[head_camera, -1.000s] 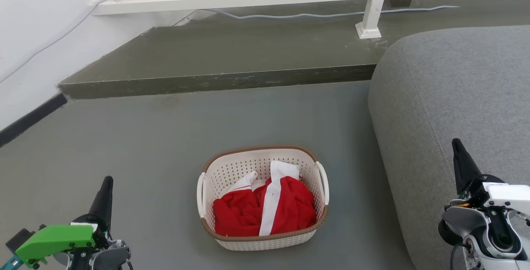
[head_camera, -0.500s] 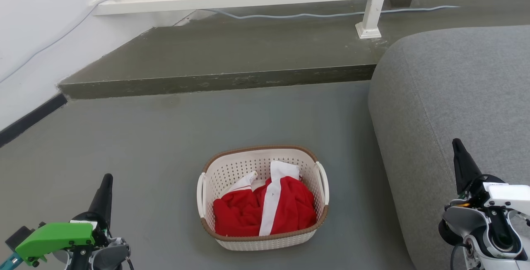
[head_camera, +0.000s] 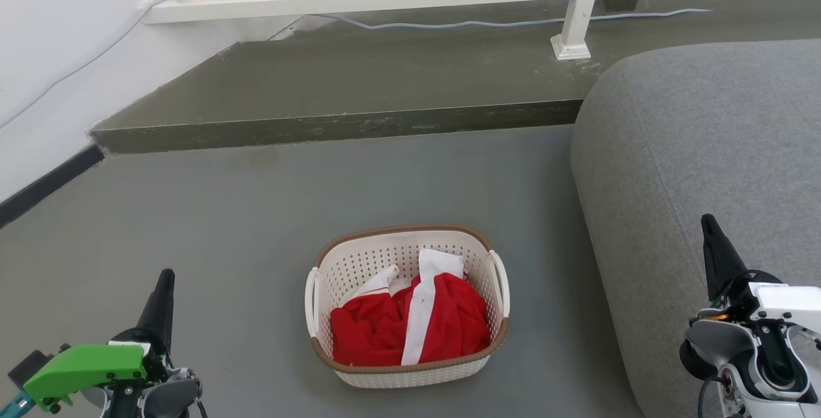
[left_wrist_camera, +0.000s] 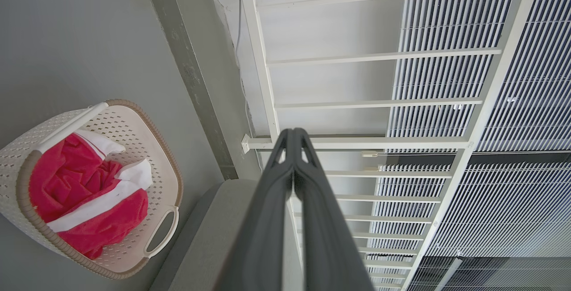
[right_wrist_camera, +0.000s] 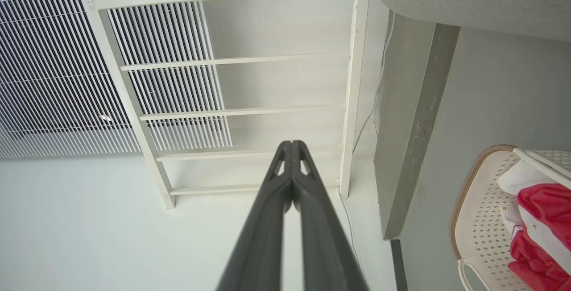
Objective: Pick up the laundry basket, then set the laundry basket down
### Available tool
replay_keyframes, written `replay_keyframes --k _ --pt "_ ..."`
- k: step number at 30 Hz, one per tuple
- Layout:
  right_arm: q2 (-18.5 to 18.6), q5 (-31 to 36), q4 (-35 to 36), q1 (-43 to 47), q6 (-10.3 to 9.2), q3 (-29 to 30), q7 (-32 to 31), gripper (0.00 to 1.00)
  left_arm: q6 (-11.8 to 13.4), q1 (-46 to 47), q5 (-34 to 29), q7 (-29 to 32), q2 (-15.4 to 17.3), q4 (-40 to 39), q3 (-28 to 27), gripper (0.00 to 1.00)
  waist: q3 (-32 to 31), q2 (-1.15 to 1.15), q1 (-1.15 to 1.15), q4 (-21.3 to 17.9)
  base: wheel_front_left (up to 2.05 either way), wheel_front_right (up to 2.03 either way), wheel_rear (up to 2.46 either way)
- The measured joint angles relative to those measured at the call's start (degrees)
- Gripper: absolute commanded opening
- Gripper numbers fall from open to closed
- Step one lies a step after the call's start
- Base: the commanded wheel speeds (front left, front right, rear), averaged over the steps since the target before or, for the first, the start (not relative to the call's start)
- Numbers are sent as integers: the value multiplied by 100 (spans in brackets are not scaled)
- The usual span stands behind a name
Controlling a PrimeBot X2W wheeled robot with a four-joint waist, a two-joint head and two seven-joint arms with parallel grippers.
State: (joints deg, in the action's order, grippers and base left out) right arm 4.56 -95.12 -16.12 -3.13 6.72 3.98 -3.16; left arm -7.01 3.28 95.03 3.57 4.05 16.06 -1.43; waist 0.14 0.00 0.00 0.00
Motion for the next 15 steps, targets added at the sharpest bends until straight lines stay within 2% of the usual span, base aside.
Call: replay_keyframes --k 15 --pt "-2 0 0 -1 0 10 0 0 0 1 0 24 -1 -1 -5 0 0 0 0 0 0 0 0"
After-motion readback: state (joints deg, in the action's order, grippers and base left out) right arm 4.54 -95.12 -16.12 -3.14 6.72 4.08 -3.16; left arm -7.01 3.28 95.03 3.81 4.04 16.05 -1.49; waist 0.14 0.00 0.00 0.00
